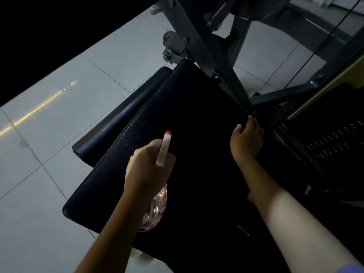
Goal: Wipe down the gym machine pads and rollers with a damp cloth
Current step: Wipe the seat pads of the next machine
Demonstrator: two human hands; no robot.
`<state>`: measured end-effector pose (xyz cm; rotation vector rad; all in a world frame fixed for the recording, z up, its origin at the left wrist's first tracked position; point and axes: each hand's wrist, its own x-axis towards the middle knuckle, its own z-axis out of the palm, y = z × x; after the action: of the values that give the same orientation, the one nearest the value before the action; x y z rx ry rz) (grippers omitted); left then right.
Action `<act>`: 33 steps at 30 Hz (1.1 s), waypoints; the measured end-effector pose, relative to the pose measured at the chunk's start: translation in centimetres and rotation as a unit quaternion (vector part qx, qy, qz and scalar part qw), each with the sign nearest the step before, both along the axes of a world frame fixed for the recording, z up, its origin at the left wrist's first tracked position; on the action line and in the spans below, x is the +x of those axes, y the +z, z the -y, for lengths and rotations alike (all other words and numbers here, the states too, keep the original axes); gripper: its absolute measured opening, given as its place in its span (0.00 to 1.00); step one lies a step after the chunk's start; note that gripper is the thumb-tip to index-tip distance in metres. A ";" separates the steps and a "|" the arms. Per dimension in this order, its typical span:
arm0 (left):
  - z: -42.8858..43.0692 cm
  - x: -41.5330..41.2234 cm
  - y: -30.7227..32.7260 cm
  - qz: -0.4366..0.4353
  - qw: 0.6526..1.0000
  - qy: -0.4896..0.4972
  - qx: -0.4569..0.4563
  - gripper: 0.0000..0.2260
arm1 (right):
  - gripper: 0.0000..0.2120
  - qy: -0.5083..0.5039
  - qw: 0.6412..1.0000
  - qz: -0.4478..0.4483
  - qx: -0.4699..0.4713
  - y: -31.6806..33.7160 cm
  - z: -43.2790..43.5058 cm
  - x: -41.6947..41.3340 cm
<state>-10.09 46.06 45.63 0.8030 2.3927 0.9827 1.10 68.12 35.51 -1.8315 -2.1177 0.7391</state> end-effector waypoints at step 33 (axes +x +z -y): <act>1.9 2.6 0.5 -0.043 0.994 -0.089 0.040 0.08 | 0.24 0.035 0.999 0.019 0.007 -0.4 7.7 1.8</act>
<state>-7.45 44.12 46.13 1.0877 2.3176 0.9953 2.88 60.43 35.08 -1.7872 -2.2156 0.7090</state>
